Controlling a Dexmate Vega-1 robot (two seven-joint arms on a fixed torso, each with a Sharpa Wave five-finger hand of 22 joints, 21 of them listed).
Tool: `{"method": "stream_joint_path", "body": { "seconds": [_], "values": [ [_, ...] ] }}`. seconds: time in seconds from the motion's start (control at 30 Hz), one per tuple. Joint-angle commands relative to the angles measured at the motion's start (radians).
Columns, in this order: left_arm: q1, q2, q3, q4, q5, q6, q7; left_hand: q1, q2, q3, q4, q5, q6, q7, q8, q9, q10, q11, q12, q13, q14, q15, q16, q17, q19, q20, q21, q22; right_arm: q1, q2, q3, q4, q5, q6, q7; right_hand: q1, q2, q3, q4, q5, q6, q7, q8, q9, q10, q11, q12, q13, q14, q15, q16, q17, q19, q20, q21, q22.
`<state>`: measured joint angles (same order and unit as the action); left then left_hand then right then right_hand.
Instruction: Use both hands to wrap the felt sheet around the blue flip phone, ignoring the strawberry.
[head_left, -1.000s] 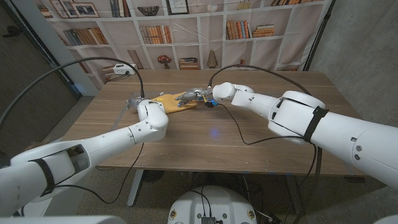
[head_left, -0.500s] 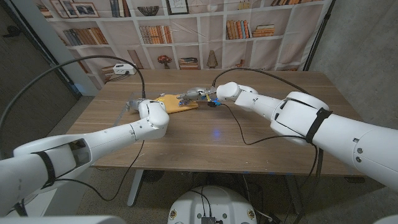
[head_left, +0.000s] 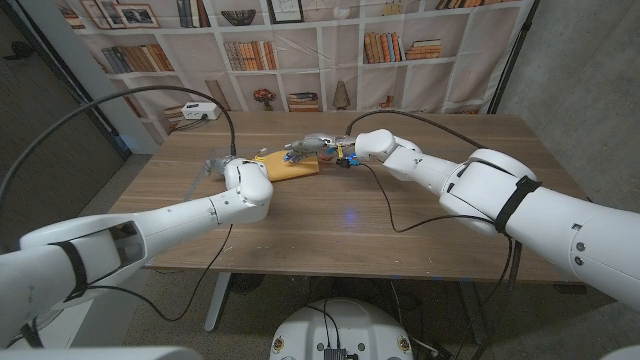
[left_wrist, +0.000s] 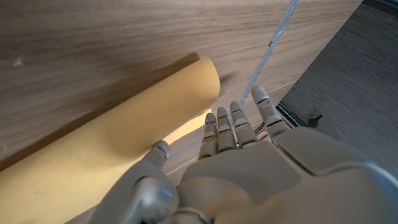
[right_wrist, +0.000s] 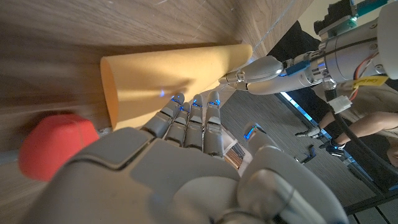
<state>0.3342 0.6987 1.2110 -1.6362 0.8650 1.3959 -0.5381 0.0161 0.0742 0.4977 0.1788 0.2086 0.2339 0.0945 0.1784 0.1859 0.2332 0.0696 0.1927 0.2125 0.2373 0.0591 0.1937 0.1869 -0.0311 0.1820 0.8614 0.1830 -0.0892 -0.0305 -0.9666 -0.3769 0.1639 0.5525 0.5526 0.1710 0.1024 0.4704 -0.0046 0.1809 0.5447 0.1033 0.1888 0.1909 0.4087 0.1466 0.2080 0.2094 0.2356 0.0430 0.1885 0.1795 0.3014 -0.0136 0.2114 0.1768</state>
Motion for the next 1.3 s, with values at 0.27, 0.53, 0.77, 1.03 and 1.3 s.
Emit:
{"method": "stream_joint_path", "body": {
  "seconds": [0.27, 0.53, 0.77, 1.03, 1.3],
  "values": [
    [0.345, 0.009, -0.551, -0.327, -0.467, -0.138, 0.584, 0.046, 0.101, 0.064, -0.035, 0.004, 0.030, -0.013, 0.020, 0.003, 0.053, 0.008, 0.026, -0.003, 0.036, 0.013, 0.012, -0.004, 0.007, 0.016, -0.016, -0.001, -0.028, -0.024, 0.091, -0.020, 0.050, 0.097, 0.043, 0.006, 0.001, 0.000, -0.013, -0.003, -0.005, -0.006, 0.002, 0.003, -0.005, 0.004, -0.006, -0.001, -0.002, 0.003, 0.003, 0.004, 0.003, -0.001, 0.000, 0.002],
    [0.535, -0.001, -0.766, -0.444, -0.628, -0.344, 0.841, 0.065, 0.079, 0.079, -0.057, -0.003, 0.033, -0.020, 0.020, 0.002, 0.061, 0.012, 0.029, -0.004, 0.047, 0.015, 0.012, -0.007, 0.018, 0.020, -0.021, -0.002, -0.057, -0.044, 0.143, -0.061, 0.088, 0.133, 0.056, 0.009, 0.002, -0.001, -0.017, -0.004, -0.009, -0.007, 0.001, 0.003, -0.009, 0.004, -0.006, -0.001, -0.002, 0.000, 0.003, 0.005, 0.003, -0.002, -0.001, 0.002],
    [0.665, 0.013, -0.943, -0.508, -0.806, -0.551, 0.909, 0.084, 0.057, 0.091, -0.083, -0.012, 0.022, -0.035, 0.014, 0.001, 0.053, 0.017, 0.025, -0.005, 0.036, 0.025, 0.005, -0.008, 0.016, 0.023, -0.031, -0.003, -0.095, -0.065, 0.202, -0.119, 0.142, 0.122, 0.056, 0.012, 0.002, -0.001, -0.022, -0.004, -0.013, -0.009, 0.001, 0.003, -0.014, -0.001, -0.008, -0.001, -0.004, 0.000, 0.003, 0.005, 0.003, -0.004, -0.001, 0.002],
    [0.740, 0.057, -1.056, -0.518, -0.962, -0.718, 0.902, 0.100, 0.042, 0.106, -0.108, -0.024, -0.024, -0.059, 0.001, 0.000, 0.012, 0.026, 0.011, -0.006, 0.000, 0.046, -0.006, -0.006, -0.012, 0.025, -0.058, -0.002, -0.142, -0.100, 0.265, -0.219, 0.196, 0.062, 0.009, 0.017, -0.004, -0.004, -0.032, -0.005, -0.031, -0.020, -0.004, 0.003, -0.028, -0.002, -0.011, -0.001, -0.006, 0.004, 0.002, 0.005, 0.002, 0.011, -0.003, 0.002],
    [0.818, 0.092, -1.172, -0.431, -1.121, -0.992, 0.822, 0.096, 0.032, 0.109, -0.116, -0.030, -0.090, -0.095, -0.005, -0.001, -0.041, 0.035, 0.001, -0.006, -0.053, 0.066, -0.011, -0.002, -0.053, 0.030, -0.091, -0.001, -0.260, -0.221, 0.318, -0.533, 0.183, -0.114, -0.196, 0.030, -0.022, -0.021, -0.074, -0.006, -0.118, -0.076, -0.011, 0.003, -0.109, -0.038, -0.021, -0.001, -0.044, 0.018, 0.000, 0.008, -0.030, 0.226, -0.014, 0.004]
  ]
}}
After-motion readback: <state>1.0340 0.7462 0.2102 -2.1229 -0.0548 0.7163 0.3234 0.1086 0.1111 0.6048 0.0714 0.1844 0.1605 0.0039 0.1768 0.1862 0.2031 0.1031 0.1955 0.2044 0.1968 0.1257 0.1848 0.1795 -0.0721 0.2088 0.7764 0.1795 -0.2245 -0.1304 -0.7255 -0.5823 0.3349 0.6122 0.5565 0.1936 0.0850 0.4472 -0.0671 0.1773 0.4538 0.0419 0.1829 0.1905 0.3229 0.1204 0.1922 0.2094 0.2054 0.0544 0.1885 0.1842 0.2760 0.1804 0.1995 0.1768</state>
